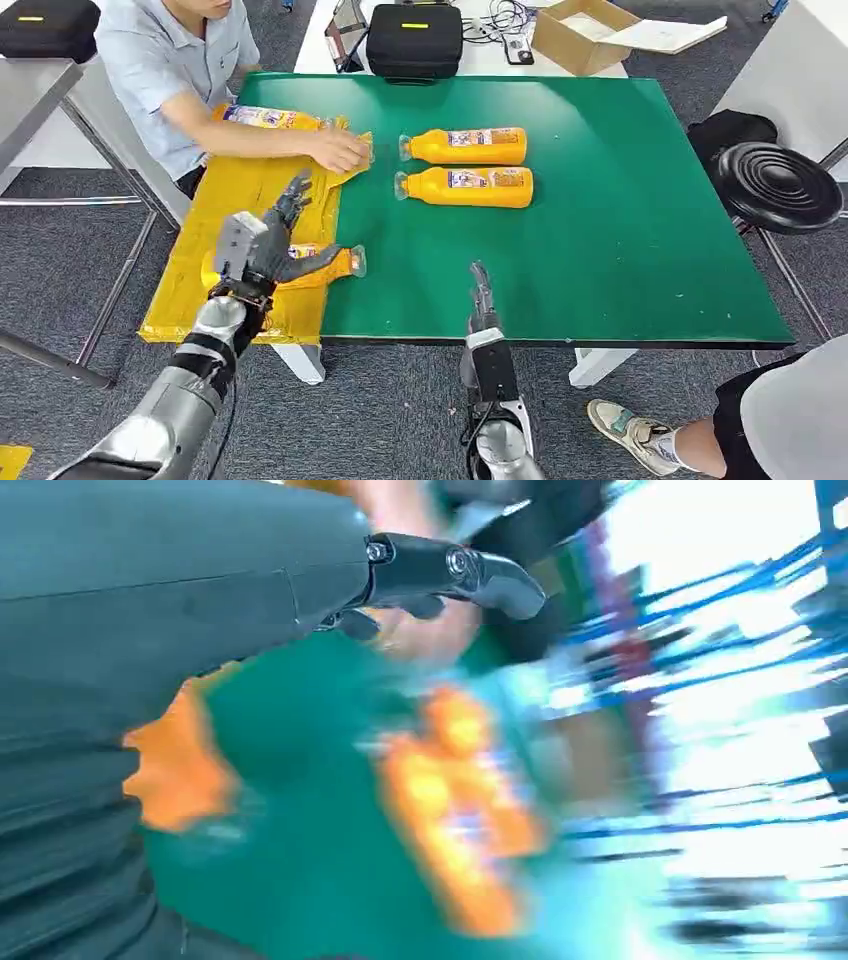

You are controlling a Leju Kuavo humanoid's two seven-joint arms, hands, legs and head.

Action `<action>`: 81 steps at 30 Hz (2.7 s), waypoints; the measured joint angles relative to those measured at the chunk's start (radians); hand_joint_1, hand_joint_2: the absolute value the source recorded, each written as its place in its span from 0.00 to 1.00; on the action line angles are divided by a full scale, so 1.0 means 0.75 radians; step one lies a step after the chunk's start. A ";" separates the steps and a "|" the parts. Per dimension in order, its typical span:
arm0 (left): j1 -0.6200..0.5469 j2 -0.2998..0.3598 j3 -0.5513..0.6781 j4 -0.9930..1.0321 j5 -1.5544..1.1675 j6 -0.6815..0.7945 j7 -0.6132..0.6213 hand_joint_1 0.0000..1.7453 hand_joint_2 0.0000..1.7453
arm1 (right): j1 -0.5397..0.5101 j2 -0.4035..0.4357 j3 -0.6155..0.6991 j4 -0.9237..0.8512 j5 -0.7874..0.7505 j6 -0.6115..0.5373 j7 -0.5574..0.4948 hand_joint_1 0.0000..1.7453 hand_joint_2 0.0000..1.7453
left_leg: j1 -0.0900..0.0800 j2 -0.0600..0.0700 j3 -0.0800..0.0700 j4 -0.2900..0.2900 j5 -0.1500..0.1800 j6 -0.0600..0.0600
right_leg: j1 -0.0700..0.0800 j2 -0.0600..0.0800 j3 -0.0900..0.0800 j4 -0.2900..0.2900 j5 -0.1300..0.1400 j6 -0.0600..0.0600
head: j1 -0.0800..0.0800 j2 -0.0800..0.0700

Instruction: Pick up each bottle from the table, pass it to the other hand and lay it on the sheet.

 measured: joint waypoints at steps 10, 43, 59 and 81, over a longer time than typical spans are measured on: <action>0.247 -0.021 -0.019 -0.613 0.231 0.096 0.033 0.00 1.00 | 0.050 -0.025 -0.016 -0.153 0.045 -0.135 -0.001 0.00 1.00 | 0.000 0.000 0.000 0.000 0.000 0.000 | 0.000 0.000 0.000 -0.001 0.000 0.000 | -0.001 0.000; 0.385 -0.124 -0.297 -0.589 0.062 0.477 0.005 0.00 1.00 | -0.515 -0.340 -0.086 0.666 1.080 -0.193 0.439 0.00 1.00 | -0.001 -0.001 -0.001 0.001 0.001 0.002 | -0.001 0.000 0.000 -0.001 0.001 0.002 | -0.001 0.000; 0.336 -0.146 -0.353 -0.547 0.108 0.437 0.047 0.00 1.00 | -0.685 -0.344 -0.019 0.888 1.206 -0.092 0.630 0.00 1.00 | -0.001 -0.001 0.000 0.001 0.001 0.002 | -0.001 0.000 0.000 -0.001 0.002 0.002 | -0.001 0.000; 0.287 -0.158 -0.385 -0.477 0.153 0.413 0.074 0.00 1.00 | -0.755 -0.355 -0.009 1.022 1.257 -0.019 0.742 0.58 1.00 | -0.001 -0.001 0.008 0.001 0.001 0.002 | -0.001 0.000 0.008 -0.002 0.002 0.002 | -0.001 0.000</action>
